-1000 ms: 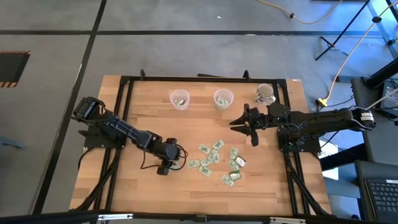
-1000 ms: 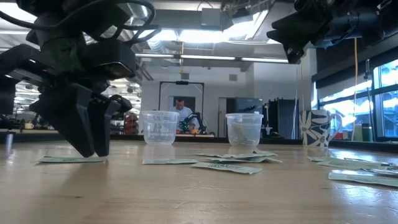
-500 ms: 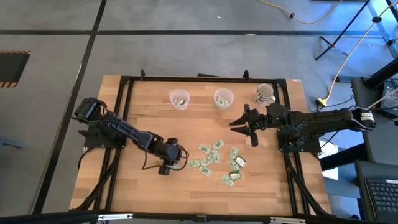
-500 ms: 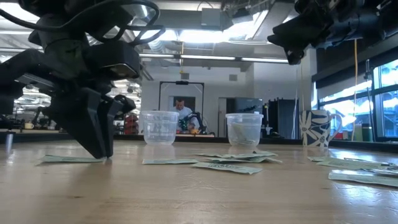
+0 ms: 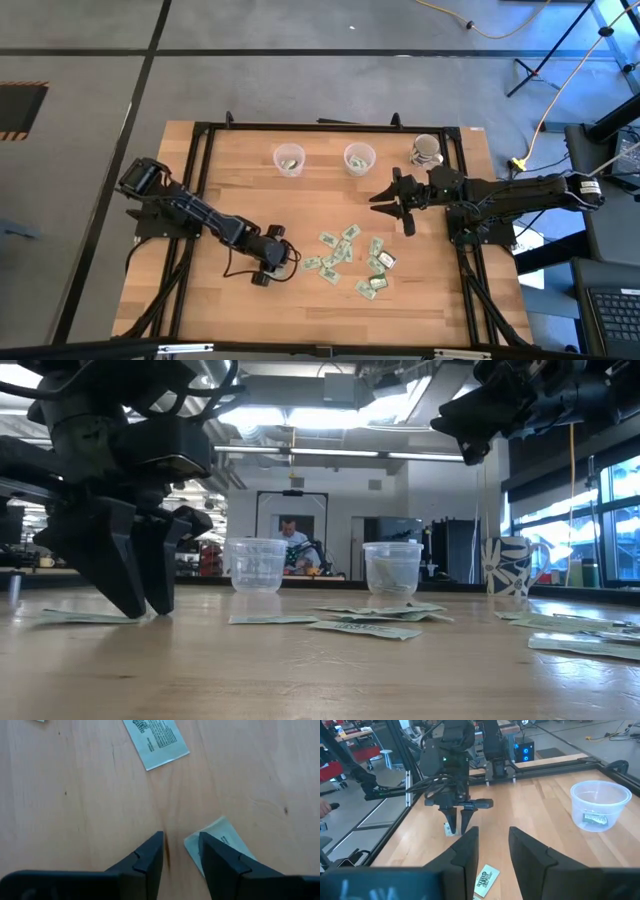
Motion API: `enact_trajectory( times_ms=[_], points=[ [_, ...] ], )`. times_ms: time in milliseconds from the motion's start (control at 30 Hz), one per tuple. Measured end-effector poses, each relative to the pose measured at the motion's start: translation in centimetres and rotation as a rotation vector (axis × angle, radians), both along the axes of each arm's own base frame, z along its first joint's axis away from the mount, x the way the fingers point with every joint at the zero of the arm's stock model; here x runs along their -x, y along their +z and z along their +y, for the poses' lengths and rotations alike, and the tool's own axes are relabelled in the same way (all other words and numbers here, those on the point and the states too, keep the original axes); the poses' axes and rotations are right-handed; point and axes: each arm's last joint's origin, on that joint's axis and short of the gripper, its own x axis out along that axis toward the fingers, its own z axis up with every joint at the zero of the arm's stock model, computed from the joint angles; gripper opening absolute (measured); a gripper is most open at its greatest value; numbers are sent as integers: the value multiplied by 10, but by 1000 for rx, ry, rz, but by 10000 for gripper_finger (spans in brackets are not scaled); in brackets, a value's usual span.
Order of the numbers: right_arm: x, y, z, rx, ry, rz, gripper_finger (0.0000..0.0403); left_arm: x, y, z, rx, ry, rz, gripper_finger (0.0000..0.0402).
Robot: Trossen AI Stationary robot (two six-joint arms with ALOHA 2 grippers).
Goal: Pick and place Stevia / Truvia into bins
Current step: Put the stevia packet into the right transparent container
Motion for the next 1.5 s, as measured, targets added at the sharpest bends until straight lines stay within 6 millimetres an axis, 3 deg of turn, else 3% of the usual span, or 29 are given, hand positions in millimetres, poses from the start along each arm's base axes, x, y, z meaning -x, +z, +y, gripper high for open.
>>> enact_trajectory(
  times_ms=[767, 1133, 1400, 1500],
  points=[
    [1, -4, 0, -1, 0, 45, 110, -3, -3, -2, -24, -4, -31, 5],
    [1, -4, 0, -3, -1, 42, 110, -1, 25, 9, 2, 7, -132, 2],
    [1, -4, 0, -4, -1, 43, 110, -3, 27, 12, 6, 30, -154, 2],
    [1, -4, 0, -8, -2, 42, 110, -5, 38, 16, 21, 52, -206, 2]
  ],
)
